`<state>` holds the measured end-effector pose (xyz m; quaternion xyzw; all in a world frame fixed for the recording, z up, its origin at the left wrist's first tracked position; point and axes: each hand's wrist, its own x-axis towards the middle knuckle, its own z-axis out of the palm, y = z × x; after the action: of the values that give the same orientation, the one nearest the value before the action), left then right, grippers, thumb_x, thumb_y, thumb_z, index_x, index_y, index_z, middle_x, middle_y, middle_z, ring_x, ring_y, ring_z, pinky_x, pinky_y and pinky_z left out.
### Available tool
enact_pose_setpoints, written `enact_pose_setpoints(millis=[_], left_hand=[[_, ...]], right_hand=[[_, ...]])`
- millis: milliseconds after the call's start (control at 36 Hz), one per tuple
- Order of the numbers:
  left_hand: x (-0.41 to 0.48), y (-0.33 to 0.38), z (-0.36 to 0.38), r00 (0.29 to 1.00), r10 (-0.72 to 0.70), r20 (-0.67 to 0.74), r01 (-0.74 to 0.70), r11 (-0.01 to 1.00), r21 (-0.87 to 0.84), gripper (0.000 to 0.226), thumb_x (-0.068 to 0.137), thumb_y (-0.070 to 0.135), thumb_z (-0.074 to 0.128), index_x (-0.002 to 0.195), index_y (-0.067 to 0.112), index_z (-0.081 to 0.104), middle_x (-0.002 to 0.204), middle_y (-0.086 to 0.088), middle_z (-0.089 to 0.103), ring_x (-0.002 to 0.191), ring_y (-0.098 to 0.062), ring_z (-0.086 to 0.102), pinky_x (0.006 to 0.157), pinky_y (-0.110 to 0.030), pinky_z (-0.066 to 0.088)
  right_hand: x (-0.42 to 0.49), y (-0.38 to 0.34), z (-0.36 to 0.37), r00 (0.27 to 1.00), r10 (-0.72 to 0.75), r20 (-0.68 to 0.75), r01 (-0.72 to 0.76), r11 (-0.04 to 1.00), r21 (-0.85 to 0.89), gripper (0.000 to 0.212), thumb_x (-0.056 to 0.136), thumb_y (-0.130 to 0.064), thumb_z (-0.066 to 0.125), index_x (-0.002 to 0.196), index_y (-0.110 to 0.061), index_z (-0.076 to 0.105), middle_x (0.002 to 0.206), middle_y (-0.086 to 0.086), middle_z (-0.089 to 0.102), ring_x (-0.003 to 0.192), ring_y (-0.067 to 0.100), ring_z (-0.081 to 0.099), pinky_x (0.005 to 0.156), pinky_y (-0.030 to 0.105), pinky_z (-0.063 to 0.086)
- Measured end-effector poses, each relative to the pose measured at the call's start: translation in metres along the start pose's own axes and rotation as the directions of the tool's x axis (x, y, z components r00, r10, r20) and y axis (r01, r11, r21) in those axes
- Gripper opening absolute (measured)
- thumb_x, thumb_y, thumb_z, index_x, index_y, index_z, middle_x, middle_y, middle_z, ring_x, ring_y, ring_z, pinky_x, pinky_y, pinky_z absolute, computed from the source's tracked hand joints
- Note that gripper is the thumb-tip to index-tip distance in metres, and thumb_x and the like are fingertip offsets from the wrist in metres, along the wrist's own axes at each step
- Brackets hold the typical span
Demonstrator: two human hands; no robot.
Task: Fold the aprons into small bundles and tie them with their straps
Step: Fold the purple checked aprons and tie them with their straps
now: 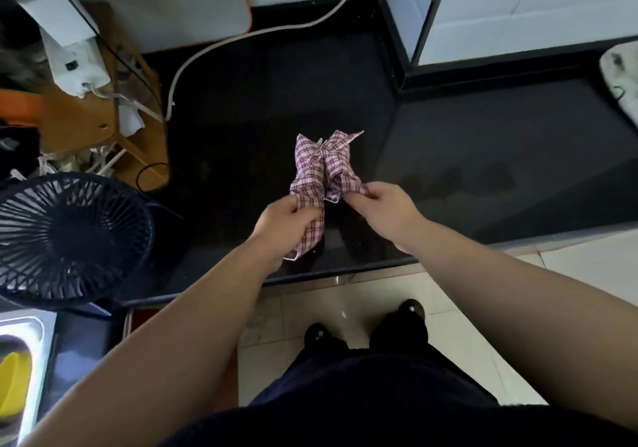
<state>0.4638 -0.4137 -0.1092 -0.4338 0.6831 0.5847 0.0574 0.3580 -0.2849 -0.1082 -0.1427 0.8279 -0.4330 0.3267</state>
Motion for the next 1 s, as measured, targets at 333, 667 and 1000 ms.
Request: enact_pose_setpoints(millis=[333,667,1000], left_hand=[[-0.032,0.110,0.014,0.957,0.130,0.258,-0.016,0.916,-0.401,0.040,0.102,0.033,0.042,0.115,0.003,0.064,0.106,-0.011,0.072,0.090,-0.020,0.071,0.068,-0.028,0.057],[-0.078,0.199,0.121,0.777,0.293,0.558,0.089,0.825,-0.558,0.075,0.097,0.063,0.019,0.137,0.007,0.048,0.127,-0.015,0.063,0.117,-0.029,0.060,0.105,-0.043,0.043],[-0.096,0.263,0.238,0.864,0.451,0.223,-0.465,0.885,0.007,0.017,0.090,0.016,0.061,0.104,0.013,0.071,0.107,-0.005,0.071,0.102,-0.019,0.064,0.092,-0.033,0.051]], right_hand=[[-0.004,-0.065,-0.082,0.968,-0.034,0.250,-0.127,0.790,0.600,0.058,0.093,-0.049,0.051,0.137,-0.010,0.049,0.124,0.008,0.065,0.110,0.021,0.064,0.101,0.041,0.046],[-0.049,-0.068,-0.210,0.965,-0.252,0.067,0.251,0.968,0.032,0.053,0.072,-0.022,0.079,0.111,-0.013,0.044,0.103,0.005,0.062,0.092,0.015,0.063,0.077,0.033,0.056],[-0.063,-0.024,-0.362,0.889,-0.435,-0.142,0.350,0.847,-0.401,0.023,0.086,-0.008,0.051,0.067,-0.018,0.045,0.069,-0.005,0.048,0.062,0.004,0.041,0.045,0.013,0.028]])
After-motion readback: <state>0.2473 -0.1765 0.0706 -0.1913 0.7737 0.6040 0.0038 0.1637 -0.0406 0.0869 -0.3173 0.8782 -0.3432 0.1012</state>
